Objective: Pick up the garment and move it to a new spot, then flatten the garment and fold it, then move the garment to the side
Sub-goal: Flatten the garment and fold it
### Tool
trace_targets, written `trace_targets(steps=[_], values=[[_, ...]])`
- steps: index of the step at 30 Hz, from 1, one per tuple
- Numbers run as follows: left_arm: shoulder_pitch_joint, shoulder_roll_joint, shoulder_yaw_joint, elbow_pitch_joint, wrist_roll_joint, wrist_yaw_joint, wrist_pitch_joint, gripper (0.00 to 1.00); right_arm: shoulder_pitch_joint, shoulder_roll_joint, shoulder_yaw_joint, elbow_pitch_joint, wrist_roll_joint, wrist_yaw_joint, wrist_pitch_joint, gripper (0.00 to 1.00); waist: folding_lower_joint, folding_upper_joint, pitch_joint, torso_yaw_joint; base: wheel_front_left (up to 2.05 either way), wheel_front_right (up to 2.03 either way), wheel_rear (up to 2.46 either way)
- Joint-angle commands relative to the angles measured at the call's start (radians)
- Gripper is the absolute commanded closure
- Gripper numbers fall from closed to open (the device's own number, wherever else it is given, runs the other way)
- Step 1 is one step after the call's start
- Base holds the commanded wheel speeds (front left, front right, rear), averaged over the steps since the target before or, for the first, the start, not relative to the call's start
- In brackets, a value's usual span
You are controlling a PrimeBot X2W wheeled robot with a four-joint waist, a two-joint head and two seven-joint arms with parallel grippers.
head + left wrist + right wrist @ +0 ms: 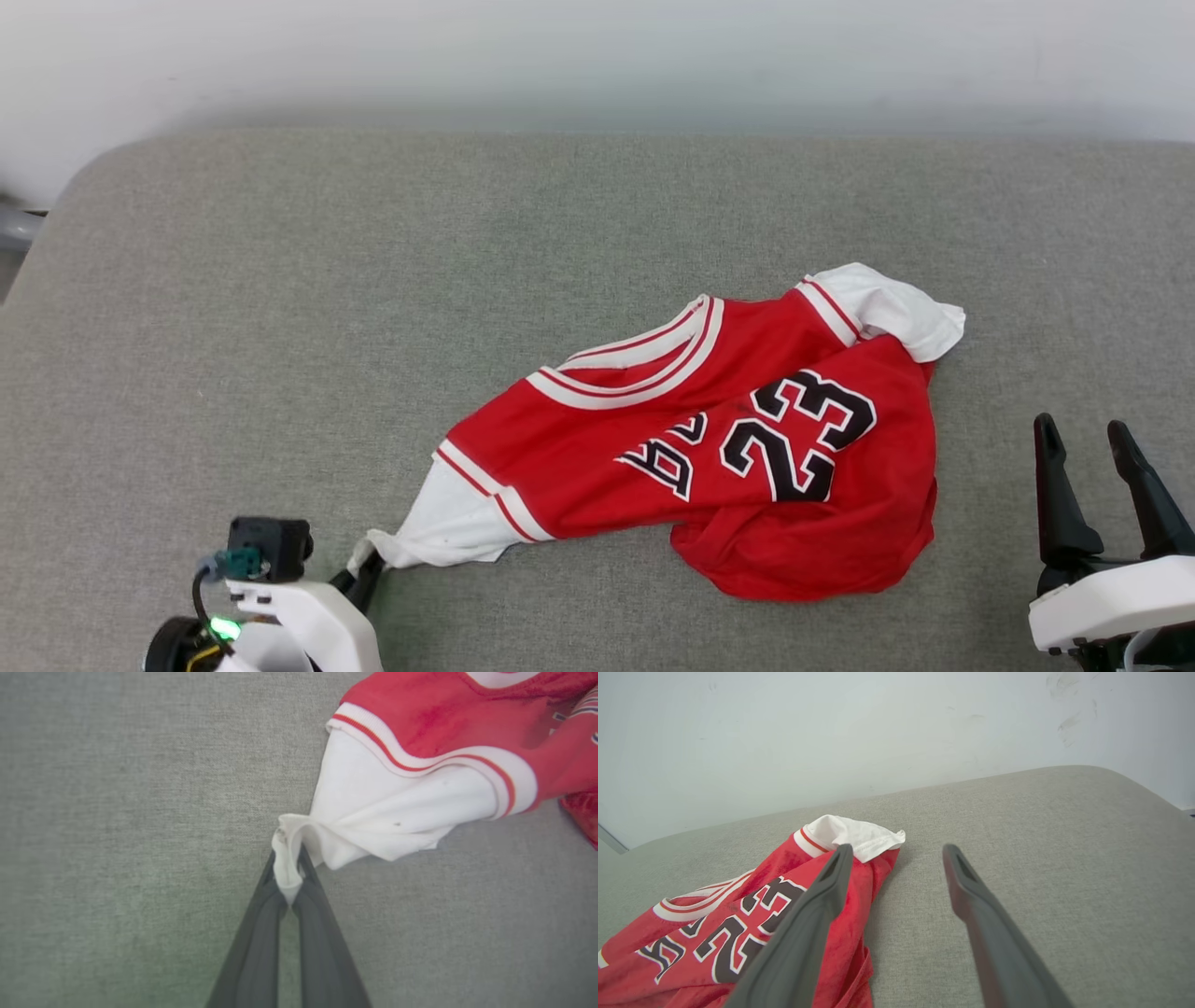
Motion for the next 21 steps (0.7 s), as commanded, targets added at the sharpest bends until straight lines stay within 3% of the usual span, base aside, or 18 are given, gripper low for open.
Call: trace_targets(steps=[1, 2, 4, 11, 15, 21], values=[[0.009, -0.011, 0.007, 0.012, -0.005, -0.003, -0.022, 1.00, 0.011, 0.001, -0.004, -0.006, -0.003, 0.000, 0.007, 0.00, 0.0001, 0.0000, -0.008, 0.001, 0.00, 0.00, 0.00], [0.012, -0.022, 0.010, 0.021, -0.010, -0.006, -0.042, 0.78, 0.013, 0.001, -0.006, -0.009, -0.004, 0.000, 0.009, 0.00, 0.0001, 0.0000, -0.013, 0.001, 0.00, 0.00, 0.00], [0.007, -0.050, 0.024, 0.044, 0.004, -0.014, -0.135, 0.00, 0.026, 0.001, -0.014, -0.021, -0.014, 0.000, 0.027, 0.00, 0.0001, 0.0000, -0.033, 0.001, 0.00, 0.00, 0.00], [-0.019, -0.078, 0.065, 0.016, 0.061, 0.018, -0.323, 0.00, 0.039, 0.001, -0.021, -0.029, -0.016, 0.000, 0.057, 0.00, 0.0001, 0.0000, -0.061, -0.008, 0.00, 0.00, 0.00], [-0.022, -0.092, 0.085, -0.016, 0.091, 0.034, -0.366, 0.00, 0.043, 0.001, -0.026, -0.016, -0.017, 0.000, 0.078, 0.00, 0.0001, 0.0000, -0.065, -0.011, 0.00, 0.00, 0.00], [-0.030, -0.130, 0.144, -0.115, 0.177, 0.033, -0.390, 0.00, -0.021, 0.001, -0.035, 0.094, -0.008, 0.000, 0.262, 0.00, 0.0001, 0.0000, -0.050, -0.009, 0.00, 0.00, 0.00]])
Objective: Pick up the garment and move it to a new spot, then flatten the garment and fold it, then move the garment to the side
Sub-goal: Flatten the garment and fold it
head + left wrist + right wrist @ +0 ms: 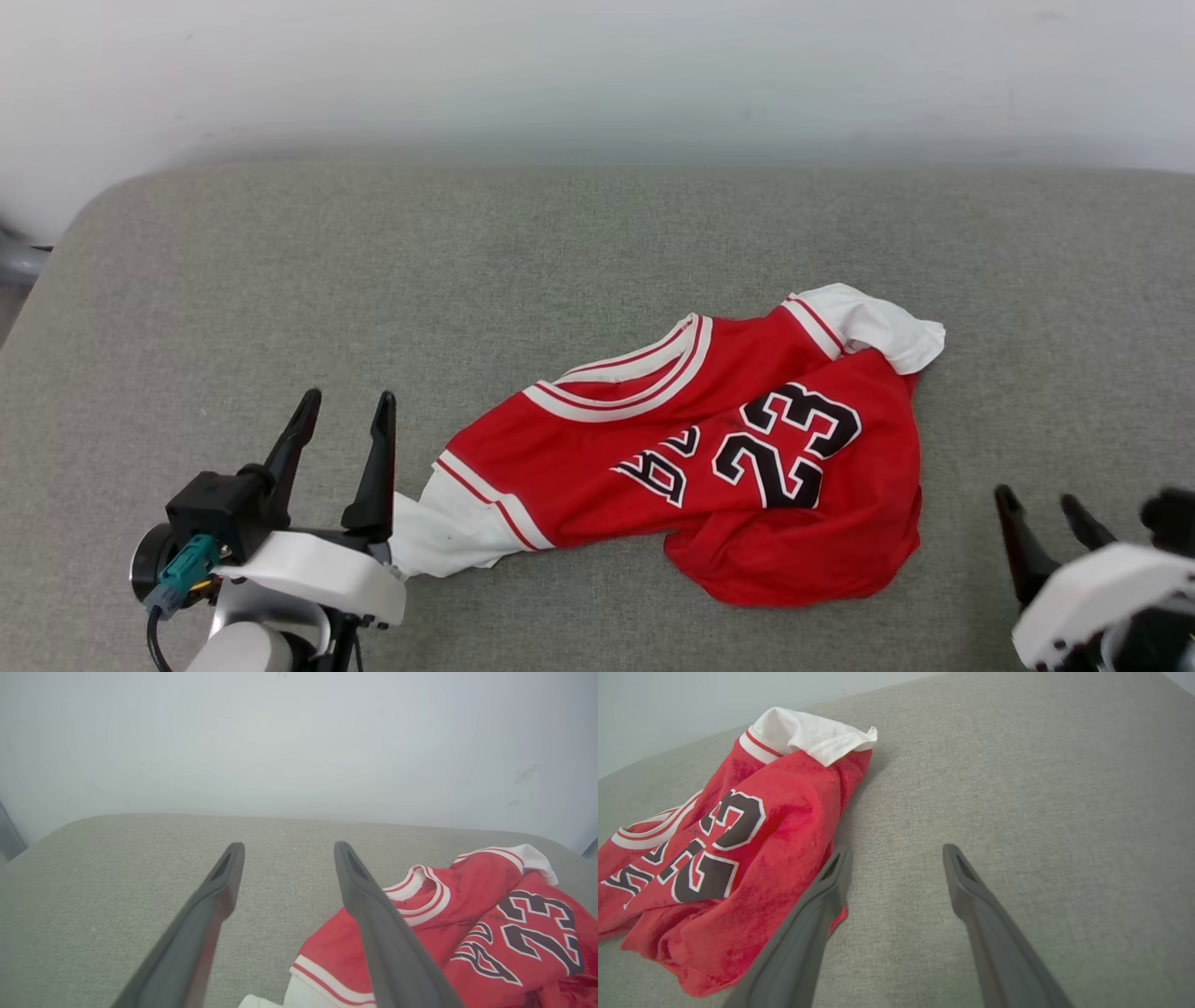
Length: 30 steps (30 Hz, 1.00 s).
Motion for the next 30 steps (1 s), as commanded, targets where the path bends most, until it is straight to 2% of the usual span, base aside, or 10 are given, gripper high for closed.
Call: trace_targets(steps=[1, 7, 14, 21, 22, 23, 26, 30], values=[[-0.010, -0.005, 0.003, -0.006, 0.007, -0.002, -0.006, 0.00, -0.026, -0.002, 0.006, 0.004, 0.003, 0.000, 0.009, 0.00, 0.0000, 0.0000, 0.005, 0.002, 0.00, 0.00, 0.00], [-0.015, -0.044, 0.014, -0.051, 0.060, -0.019, -0.006, 0.00, -0.172, -0.056, 0.092, 0.127, 0.043, 0.000, 0.197, 0.00, 0.0000, 0.0000, 0.038, 0.023, 0.00, 0.00, 0.00], [-0.025, -0.086, 0.032, -0.072, 0.095, -0.052, -0.005, 0.00, -0.313, -0.125, 0.210, 0.257, 0.091, 0.000, 0.348, 0.00, 0.0000, 0.0000, 0.074, 0.053, 0.00, 0.00, 0.00], [-0.019, -0.117, 0.060, -0.067, 0.121, -0.084, -0.005, 0.00, -0.345, -0.131, 0.300, 0.423, 0.154, 0.000, 0.469, 0.00, 0.0000, 0.0000, 0.092, 0.061, 0.00, 0.00, 0.00], [-0.018, -0.121, 0.064, -0.064, 0.124, -0.090, -0.005, 0.00, -0.343, -0.127, 0.306, 0.442, 0.159, 0.000, 0.479, 0.83, 0.0000, 0.0000, 0.091, 0.062, 0.00, 0.00, 0.00], [-0.015, -0.124, 0.065, -0.059, 0.127, -0.093, -0.005, 0.00, -0.341, -0.124, 0.311, 0.457, 0.166, 0.000, 0.486, 1.00, 0.0000, 0.0000, 0.090, 0.062, 0.00, 0.00, 0.00], [-0.004, -0.130, 0.075, -0.049, 0.134, -0.101, -0.005, 0.00, -0.343, -0.121, 0.309, 0.453, 0.181, 0.000, 0.462, 1.00, 0.0000, 0.0000, 0.080, 0.060, 0.00, 0.00, 0.00], [0.011, -0.136, 0.085, -0.038, 0.142, -0.109, -0.005, 0.00, -0.312, -0.133, 0.285, 0.370, 0.188, 0.000, 0.431, 1.00, 0.0000, 0.0000, 0.061, 0.054, 0.00, 0.00, 0.00]])
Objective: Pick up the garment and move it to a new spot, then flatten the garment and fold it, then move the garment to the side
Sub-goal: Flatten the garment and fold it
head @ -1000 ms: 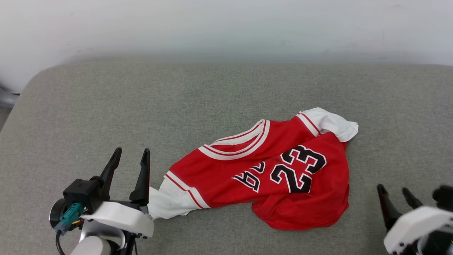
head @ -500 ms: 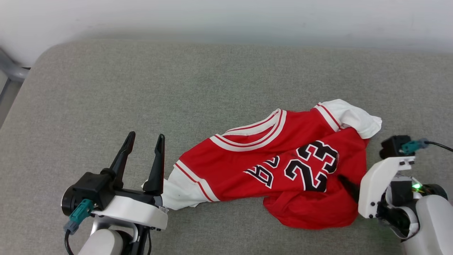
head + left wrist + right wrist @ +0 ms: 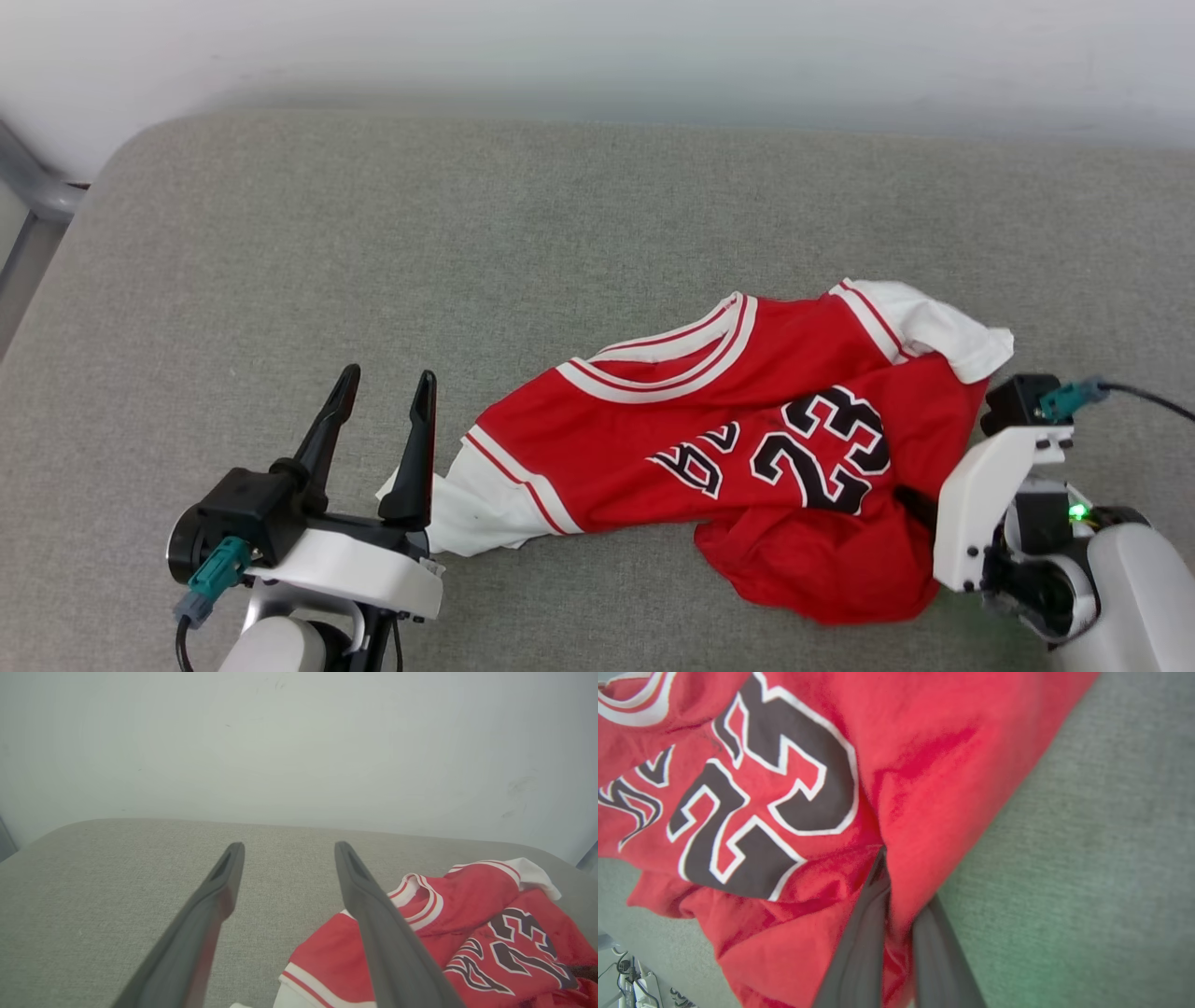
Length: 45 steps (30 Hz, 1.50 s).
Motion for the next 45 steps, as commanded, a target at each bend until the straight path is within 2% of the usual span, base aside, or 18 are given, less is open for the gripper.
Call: trace_targets(steps=[1, 7, 12, 15, 19, 20, 21, 29, 33, 36, 41, 45], values=[[0.012, -0.002, 0.005, 0.004, 0.007, -0.006, -0.003, 0.00, 0.054, 0.004, -0.006, -0.042, 0.003, 0.000, -0.005, 1.00, 0.0000, 0.0000, -0.013, -0.005, 0.00, 0.00, 0.00], [0.036, -0.003, 0.009, 0.020, 0.005, -0.011, -0.003, 0.00, 0.236, 0.031, -0.068, -0.287, -0.025, 0.000, 0.037, 1.00, 0.0000, 0.0000, -0.043, -0.017, 0.00, 0.00, 0.00], [0.043, 0.001, 0.003, 0.032, 0.002, -0.015, 0.000, 0.00, 0.420, 0.094, -0.072, -0.456, -0.041, 0.000, 0.118, 1.00, 0.0000, 0.0000, -0.057, -0.023, 0.00, 0.00, 0.00], [0.046, 0.004, 0.000, 0.037, 0.000, -0.015, 0.003, 0.00, 0.509, 0.121, -0.047, -0.500, -0.028, 0.000, 0.147, 1.00, 0.0000, 0.0000, -0.065, -0.024, 0.00, 0.00, 0.00], [0.050, 0.007, -0.004, 0.045, -0.002, -0.014, 0.009, 0.00, 0.569, 0.137, -0.027, -0.483, -0.021, 0.000, 0.129, 1.00, 0.0000, 0.0000, -0.074, -0.026, 0.00, 0.00, 0.00], [0.051, 0.008, -0.005, 0.046, -0.004, -0.014, 0.010, 0.00, 0.572, 0.138, -0.028, -0.475, -0.017, 0.000, 0.111, 0.57, 0.0000, 0.0000, -0.076, -0.028, 0.00, 0.00, 0.00], [0.052, 0.009, -0.006, 0.048, -0.006, -0.014, 0.012, 0.00, 0.568, 0.139, -0.024, -0.472, -0.015, 0.000, 0.081, 0.00, 0.0000, 0.0000, -0.077, -0.030, 0.00, 0.00, 0.00], [0.061, 0.018, -0.005, 0.053, -0.008, 0.000, 0.017, 0.00, 0.500, 0.139, -0.029, -0.531, -0.011, 0.000, -0.255, 0.00, 0.0000, 0.0000, -0.090, -0.043, 0.00, 0.00, 0.00], [0.052, 0.017, -0.004, 0.050, -0.006, 0.006, 0.016, 0.00, 0.446, 0.138, -0.079, -0.572, -0.044, 0.000, -0.430, 0.00, 0.0000, 0.0000, -0.087, -0.044, 0.00, 0.00, 0.00], [0.041, 0.013, -0.004, 0.047, -0.005, 0.011, 0.014, 0.00, 0.395, 0.138, -0.129, -0.558, -0.076, 0.000, -0.510, 0.00, 0.0000, 0.0000, -0.081, -0.040, 0.00, 0.00, 0.00], [0.034, 0.010, 0.002, 0.042, -0.007, 0.015, 0.011, 0.00, 0.316, 0.139, -0.217, -0.513, -0.118, 0.000, -0.532, 0.00, 0.0000, 0.0000, -0.061, -0.031, 0.00, 0.00, 0.00], [0.014, 0.006, 0.008, 0.038, -0.008, 0.010, 0.006, 0.00, 0.207, 0.118, -0.290, -0.418, -0.135, 0.000, -0.442, 0.00, 0.0000, 0.0000, -0.024, -0.019, 0.00, 0.00, 0.00]])
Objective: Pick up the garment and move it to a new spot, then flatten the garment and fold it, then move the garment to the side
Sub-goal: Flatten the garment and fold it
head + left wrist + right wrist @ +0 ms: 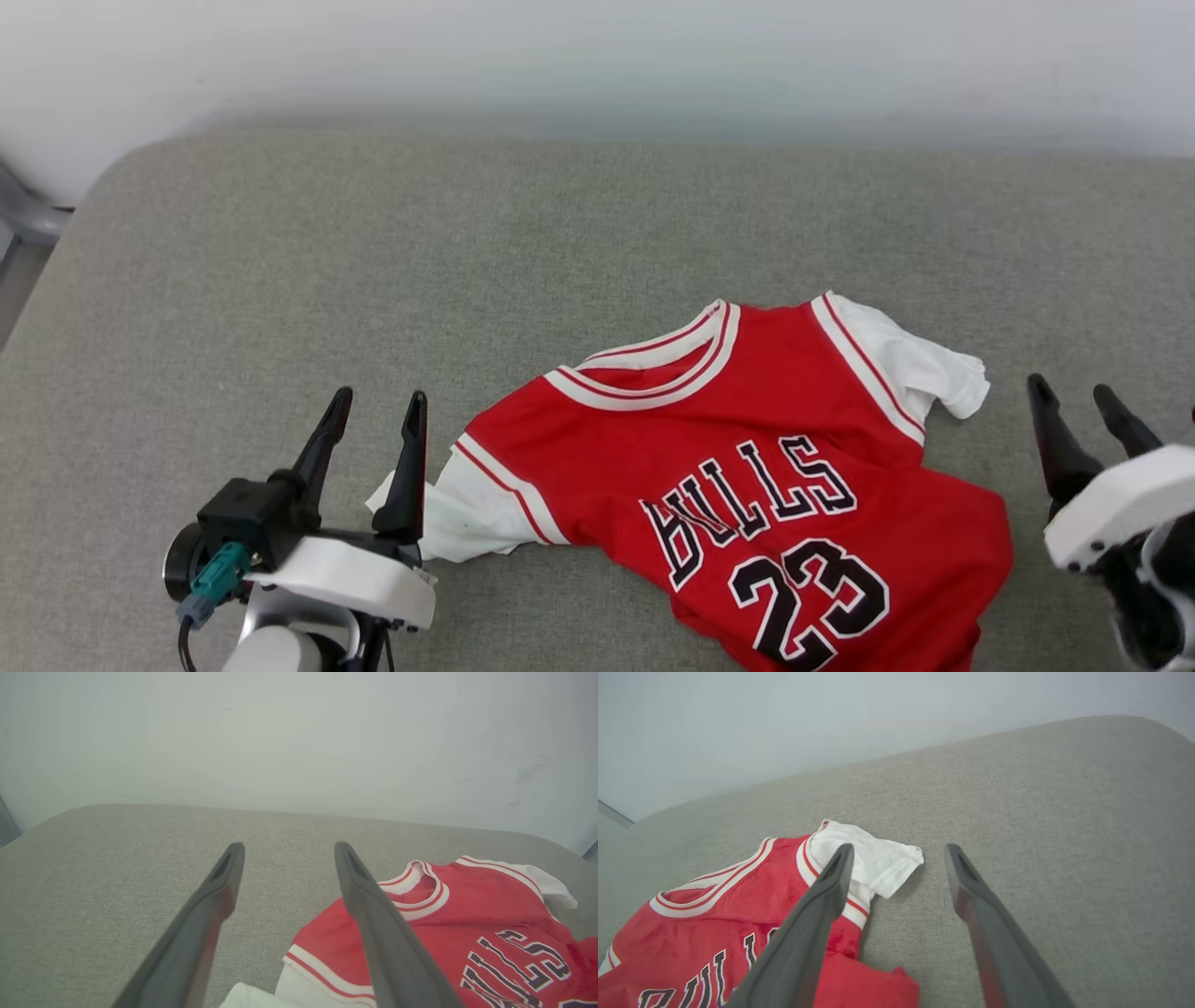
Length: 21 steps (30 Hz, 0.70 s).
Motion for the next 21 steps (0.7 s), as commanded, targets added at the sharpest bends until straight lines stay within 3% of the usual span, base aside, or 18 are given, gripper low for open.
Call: trace_targets(steps=[1, 11, 21], values=[[-0.022, -0.002, 0.005, -0.003, 0.000, -0.002, -0.007, 0.00, -0.041, -0.017, -0.013, 0.038, 0.000, 0.000, 0.047, 0.00, 0.0000, 0.0000, 0.024, 0.011, 0.00, 0.00, 0.00], [-0.094, -0.036, 0.004, 0.007, 0.019, -0.028, -0.014, 0.00, -0.326, -0.129, -0.018, 0.297, 0.022, 0.000, 0.466, 0.00, 0.0000, 0.0000, 0.136, 0.063, 0.00, 0.00, 0.00], [-0.145, -0.085, 0.024, 0.019, 0.044, -0.066, -0.016, 0.00, -0.434, -0.144, 0.020, 0.486, -0.010, 0.000, 0.663, 0.00, 0.0000, 0.0000, 0.211, 0.101, 0.00, 0.00, 0.00]])
